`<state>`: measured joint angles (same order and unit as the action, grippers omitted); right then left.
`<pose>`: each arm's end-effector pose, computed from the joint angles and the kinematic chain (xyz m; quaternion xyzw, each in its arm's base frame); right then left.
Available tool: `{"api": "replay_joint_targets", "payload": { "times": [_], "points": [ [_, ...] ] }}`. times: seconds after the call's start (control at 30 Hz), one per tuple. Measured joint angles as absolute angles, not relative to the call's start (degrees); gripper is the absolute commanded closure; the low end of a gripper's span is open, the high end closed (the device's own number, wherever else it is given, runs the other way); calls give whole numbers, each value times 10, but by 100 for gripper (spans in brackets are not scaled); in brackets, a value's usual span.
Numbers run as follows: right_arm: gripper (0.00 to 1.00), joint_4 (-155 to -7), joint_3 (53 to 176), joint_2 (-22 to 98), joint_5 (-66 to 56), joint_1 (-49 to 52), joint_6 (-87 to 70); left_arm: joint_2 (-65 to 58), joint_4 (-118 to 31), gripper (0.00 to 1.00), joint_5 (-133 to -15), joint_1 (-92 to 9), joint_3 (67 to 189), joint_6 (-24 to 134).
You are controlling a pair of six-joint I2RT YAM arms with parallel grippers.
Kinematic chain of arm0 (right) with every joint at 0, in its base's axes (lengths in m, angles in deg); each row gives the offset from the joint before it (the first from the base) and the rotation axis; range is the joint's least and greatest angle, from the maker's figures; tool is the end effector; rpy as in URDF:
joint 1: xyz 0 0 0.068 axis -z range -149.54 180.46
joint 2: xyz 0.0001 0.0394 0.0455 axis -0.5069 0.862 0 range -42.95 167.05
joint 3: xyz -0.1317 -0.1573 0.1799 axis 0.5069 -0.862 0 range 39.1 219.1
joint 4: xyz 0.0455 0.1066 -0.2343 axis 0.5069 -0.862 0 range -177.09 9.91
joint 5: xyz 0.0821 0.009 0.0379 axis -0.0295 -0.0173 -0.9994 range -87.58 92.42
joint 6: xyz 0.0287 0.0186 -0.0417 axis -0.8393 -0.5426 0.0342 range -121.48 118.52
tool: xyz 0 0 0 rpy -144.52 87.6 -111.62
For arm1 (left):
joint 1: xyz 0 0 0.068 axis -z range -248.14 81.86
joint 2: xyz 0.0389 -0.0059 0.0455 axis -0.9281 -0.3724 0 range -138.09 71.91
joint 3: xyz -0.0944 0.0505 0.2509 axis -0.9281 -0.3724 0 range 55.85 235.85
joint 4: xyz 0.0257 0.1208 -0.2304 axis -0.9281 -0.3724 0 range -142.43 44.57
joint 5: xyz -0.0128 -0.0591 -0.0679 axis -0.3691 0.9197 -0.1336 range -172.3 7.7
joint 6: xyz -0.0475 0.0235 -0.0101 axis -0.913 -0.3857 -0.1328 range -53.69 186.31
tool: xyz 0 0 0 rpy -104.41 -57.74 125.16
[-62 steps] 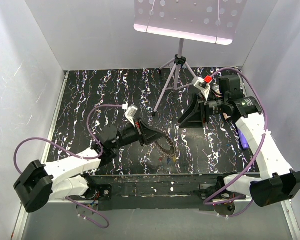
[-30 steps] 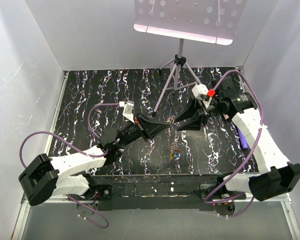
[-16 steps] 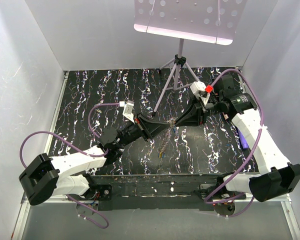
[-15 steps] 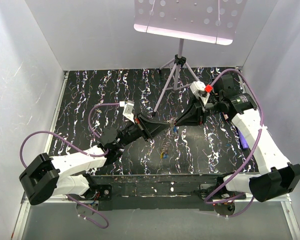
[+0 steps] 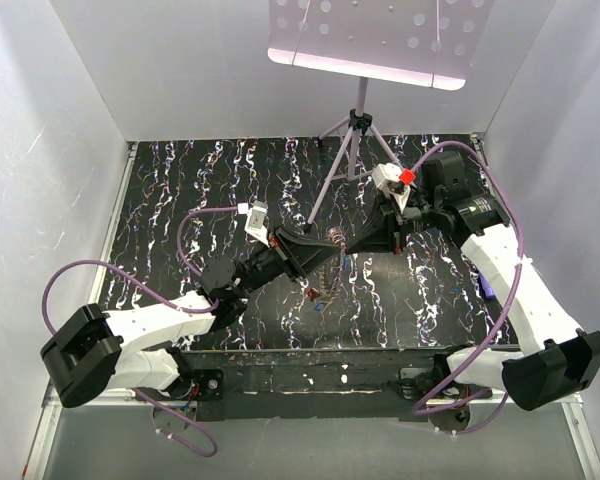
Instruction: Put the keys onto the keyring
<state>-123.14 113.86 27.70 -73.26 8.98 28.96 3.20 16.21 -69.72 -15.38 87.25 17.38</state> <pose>0.2079 0.1189 0.3879 -0.5496 0.5250 0.5253 0.3826 0.1477 -0.2072 0.3036 0.1100 0.5355 -0.6852 0.4813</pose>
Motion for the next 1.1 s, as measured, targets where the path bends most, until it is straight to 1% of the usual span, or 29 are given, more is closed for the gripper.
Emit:
{"api": "replay_joint_targets", "payload": {
  "times": [0.17, 0.2, 0.27, 0.43, 0.53, 0.63, 0.73, 0.9, 1.1],
  "points": [
    [99, -1189, 1120, 268, -719, 86, 234, 15, 189, 100, -698, -153, 872, 176],
    [93, -1184, 1119, 268, -715, 86, 223, 9, 197, 100, -698, -154, 872, 176],
    [88, -1175, 1117, 268, -705, 86, 200, 4, 202, 100, -699, -155, 872, 177],
    [79, -1183, 1122, 268, -699, 86, 181, 9, 200, 100, -704, -155, 871, 183],
    [70, -1199, 1132, 267, -700, 94, 180, 28, 191, 100, -708, -155, 864, 190],
    [64, -1213, 1141, 267, -702, 111, 180, 49, 189, 100, -709, -154, 860, 196],
    [63, -1230, 1152, 266, -705, 121, 183, 62, 188, 100, -708, -155, 858, 199],
    [62, -1240, 1158, 265, -722, 118, 184, 64, 179, 100, -700, -155, 858, 202],
    [58, -1241, 1172, 265, -723, 96, 184, 64, 176, 100, -691, -154, 858, 202]
  ]
}}
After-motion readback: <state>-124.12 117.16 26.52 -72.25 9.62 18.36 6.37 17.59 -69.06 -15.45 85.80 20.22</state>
